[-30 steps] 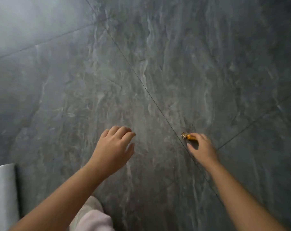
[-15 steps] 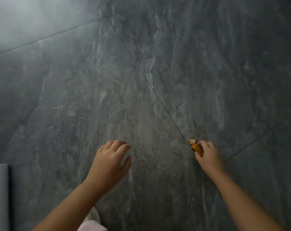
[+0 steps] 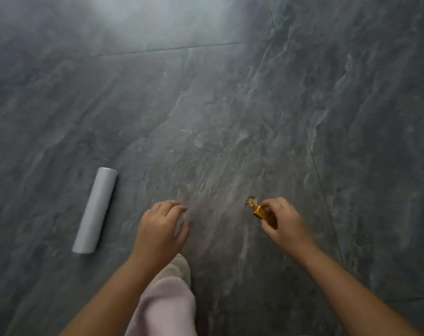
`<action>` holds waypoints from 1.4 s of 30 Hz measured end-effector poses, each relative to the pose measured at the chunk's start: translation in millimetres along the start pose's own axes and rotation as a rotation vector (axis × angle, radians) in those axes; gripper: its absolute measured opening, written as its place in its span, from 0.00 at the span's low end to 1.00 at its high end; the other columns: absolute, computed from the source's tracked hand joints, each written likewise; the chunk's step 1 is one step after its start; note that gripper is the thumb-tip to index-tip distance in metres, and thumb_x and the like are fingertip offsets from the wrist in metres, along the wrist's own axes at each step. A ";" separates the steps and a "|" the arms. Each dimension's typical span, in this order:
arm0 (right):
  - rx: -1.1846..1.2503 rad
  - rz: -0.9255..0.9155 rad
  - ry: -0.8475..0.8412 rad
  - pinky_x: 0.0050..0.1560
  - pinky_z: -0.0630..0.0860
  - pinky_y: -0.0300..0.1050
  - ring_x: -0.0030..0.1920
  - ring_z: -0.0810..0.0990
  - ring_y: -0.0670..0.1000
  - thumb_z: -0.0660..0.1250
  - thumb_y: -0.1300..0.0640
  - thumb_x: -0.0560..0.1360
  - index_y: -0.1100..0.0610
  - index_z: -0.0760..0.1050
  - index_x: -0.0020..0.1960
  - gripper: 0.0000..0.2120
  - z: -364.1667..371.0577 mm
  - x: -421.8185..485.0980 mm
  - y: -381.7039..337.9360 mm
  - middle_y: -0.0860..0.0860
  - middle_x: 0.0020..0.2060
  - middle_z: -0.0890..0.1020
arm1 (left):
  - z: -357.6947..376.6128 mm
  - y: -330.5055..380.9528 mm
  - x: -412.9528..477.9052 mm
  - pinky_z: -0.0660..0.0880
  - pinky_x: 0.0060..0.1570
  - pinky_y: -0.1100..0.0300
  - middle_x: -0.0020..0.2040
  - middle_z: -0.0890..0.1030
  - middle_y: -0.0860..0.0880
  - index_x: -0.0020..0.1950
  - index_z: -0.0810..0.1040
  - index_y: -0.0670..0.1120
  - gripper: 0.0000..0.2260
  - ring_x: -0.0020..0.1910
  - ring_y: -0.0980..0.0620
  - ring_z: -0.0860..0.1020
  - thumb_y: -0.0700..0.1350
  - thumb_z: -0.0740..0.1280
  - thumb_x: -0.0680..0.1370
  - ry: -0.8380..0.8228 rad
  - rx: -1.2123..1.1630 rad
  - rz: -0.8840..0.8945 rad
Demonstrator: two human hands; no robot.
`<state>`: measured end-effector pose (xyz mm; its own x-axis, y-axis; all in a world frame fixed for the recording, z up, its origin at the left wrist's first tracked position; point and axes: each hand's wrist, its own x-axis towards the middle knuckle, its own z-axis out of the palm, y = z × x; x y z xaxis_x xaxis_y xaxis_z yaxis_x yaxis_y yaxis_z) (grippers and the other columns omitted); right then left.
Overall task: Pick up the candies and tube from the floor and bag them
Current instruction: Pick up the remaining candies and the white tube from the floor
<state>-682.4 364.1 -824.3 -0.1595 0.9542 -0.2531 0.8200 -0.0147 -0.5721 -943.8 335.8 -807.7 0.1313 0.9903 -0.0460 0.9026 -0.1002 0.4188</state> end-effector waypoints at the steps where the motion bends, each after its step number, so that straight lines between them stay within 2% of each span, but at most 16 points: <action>1: 0.001 -0.047 -0.010 0.44 0.73 0.51 0.45 0.77 0.58 0.70 0.64 0.66 0.59 0.75 0.49 0.12 2.5 5.0 -13.4 0.57 0.43 0.77 | -3.3 -7.3 -7.1 0.76 0.41 0.51 0.45 0.81 0.44 0.46 0.80 0.41 0.14 0.43 0.42 0.79 0.48 0.60 0.70 0.026 0.000 -0.042; 9: 0.005 -0.263 -0.111 0.44 0.73 0.49 0.45 0.75 0.53 0.68 0.60 0.69 0.57 0.74 0.50 0.10 30.8 40.4 -108.2 0.53 0.44 0.75 | -32.2 -87.7 -60.5 0.75 0.41 0.48 0.45 0.81 0.41 0.47 0.79 0.40 0.18 0.42 0.39 0.78 0.50 0.57 0.69 0.223 0.068 -0.410; 14: 0.014 -0.361 -0.135 0.41 0.71 0.46 0.41 0.72 0.50 0.68 0.58 0.70 0.56 0.73 0.50 0.10 56.0 58.7 -154.7 0.49 0.42 0.72 | -30.2 -117.0 -71.4 0.74 0.43 0.47 0.47 0.79 0.39 0.50 0.78 0.40 0.20 0.43 0.38 0.77 0.52 0.57 0.68 0.270 0.000 -0.545; 21: 0.043 -0.351 -0.198 0.42 0.73 0.47 0.41 0.73 0.49 0.68 0.58 0.70 0.55 0.73 0.51 0.11 86.3 68.3 -174.0 0.47 0.41 0.72 | -12.5 -161.3 -64.1 0.73 0.49 0.44 0.53 0.78 0.38 0.57 0.75 0.38 0.26 0.49 0.36 0.76 0.56 0.60 0.68 0.207 -0.046 -0.635; 25: 0.057 -0.312 -0.207 0.40 0.72 0.45 0.39 0.72 0.49 0.69 0.58 0.69 0.55 0.73 0.50 0.10 94.2 73.6 -171.6 0.47 0.40 0.72 | -2.4 -175.2 -54.4 0.68 0.55 0.45 0.60 0.74 0.38 0.66 0.69 0.40 0.28 0.56 0.36 0.72 0.47 0.72 0.69 0.165 -0.073 -0.745; 29: 0.062 -0.297 -0.221 0.40 0.73 0.45 0.39 0.73 0.48 0.69 0.59 0.69 0.55 0.73 0.50 0.10 96.6 77.3 -168.7 0.48 0.41 0.73 | 6.5 -179.3 -45.8 0.64 0.59 0.47 0.63 0.71 0.37 0.70 0.63 0.42 0.32 0.60 0.38 0.68 0.46 0.72 0.70 0.129 -0.115 -0.879; 32: 0.078 -0.283 -0.218 0.40 0.73 0.45 0.38 0.72 0.48 0.69 0.60 0.69 0.55 0.73 0.50 0.11 94.3 76.0 -163.8 0.49 0.41 0.73 | 11.3 -178.5 -41.8 0.65 0.58 0.47 0.61 0.71 0.37 0.69 0.64 0.42 0.30 0.59 0.38 0.69 0.45 0.71 0.71 0.126 -0.100 -0.940; 35: 0.072 -0.281 -0.212 0.39 0.70 0.40 0.38 0.71 0.47 0.68 0.60 0.69 0.55 0.73 0.51 0.11 92.1 72.5 -157.1 0.48 0.40 0.72 | 12.5 -171.4 -40.4 0.67 0.55 0.47 0.58 0.73 0.37 0.66 0.67 0.42 0.27 0.56 0.37 0.71 0.44 0.71 0.70 0.155 -0.135 -0.975; 42: 0.121 -0.245 -0.196 0.38 0.70 0.38 0.37 0.72 0.46 0.68 0.60 0.70 0.55 0.73 0.50 0.09 81.1 58.2 -143.0 0.49 0.40 0.73 | 4.5 -126.7 -61.1 0.72 0.48 0.47 0.53 0.75 0.40 0.60 0.71 0.43 0.22 0.50 0.39 0.73 0.44 0.72 0.68 0.275 -0.250 -0.931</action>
<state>-853.5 397.5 -820.4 -0.4562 0.8584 -0.2346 0.6745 0.1616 -0.7204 -1064.3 287.5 -862.0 -0.7114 0.6552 -0.2541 0.4816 0.7179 0.5027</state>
